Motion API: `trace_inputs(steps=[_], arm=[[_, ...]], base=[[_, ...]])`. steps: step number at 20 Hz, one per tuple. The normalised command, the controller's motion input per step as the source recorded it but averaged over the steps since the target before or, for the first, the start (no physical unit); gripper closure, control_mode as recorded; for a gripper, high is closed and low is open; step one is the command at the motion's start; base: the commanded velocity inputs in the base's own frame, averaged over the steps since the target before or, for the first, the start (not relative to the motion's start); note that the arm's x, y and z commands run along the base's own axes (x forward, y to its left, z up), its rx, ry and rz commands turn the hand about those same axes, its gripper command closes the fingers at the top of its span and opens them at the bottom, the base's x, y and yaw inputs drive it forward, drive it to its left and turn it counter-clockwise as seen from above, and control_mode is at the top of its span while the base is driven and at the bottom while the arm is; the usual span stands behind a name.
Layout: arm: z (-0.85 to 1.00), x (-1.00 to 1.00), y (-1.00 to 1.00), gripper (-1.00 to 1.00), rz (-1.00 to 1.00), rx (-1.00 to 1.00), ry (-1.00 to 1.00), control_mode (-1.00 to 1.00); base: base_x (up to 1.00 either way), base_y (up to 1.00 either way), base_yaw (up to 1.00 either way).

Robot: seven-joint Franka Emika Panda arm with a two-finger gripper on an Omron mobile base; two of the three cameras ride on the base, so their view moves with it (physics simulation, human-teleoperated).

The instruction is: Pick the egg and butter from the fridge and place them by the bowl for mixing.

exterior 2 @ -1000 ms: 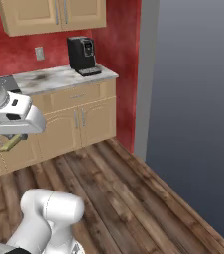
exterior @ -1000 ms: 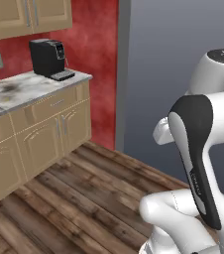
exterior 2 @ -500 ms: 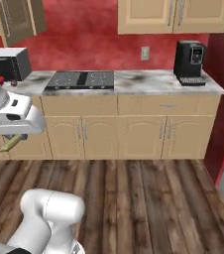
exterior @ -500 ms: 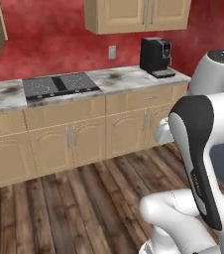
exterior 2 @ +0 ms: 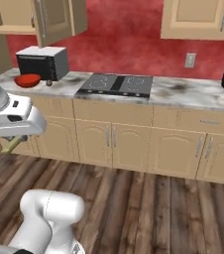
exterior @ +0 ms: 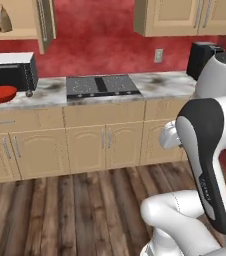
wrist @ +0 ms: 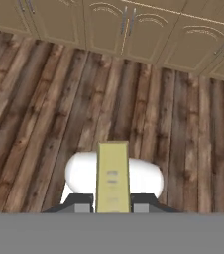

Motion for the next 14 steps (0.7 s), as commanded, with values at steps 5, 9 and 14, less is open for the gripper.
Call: trace_inputs(steps=[5,9,14], arm=[[0.00,0.00,0.00,1.00,0.00,0.00,0.00,1.00],[0.00,0.00,0.00,1.00,0.00,0.00,0.00,1.00],[0.00,0.00,0.00,1.00,0.00,0.00,0.00,1.00]], base=[[0.85,0.00,0.00],[0.72,0.37,-0.03],[0.41,0.74,-0.19]])
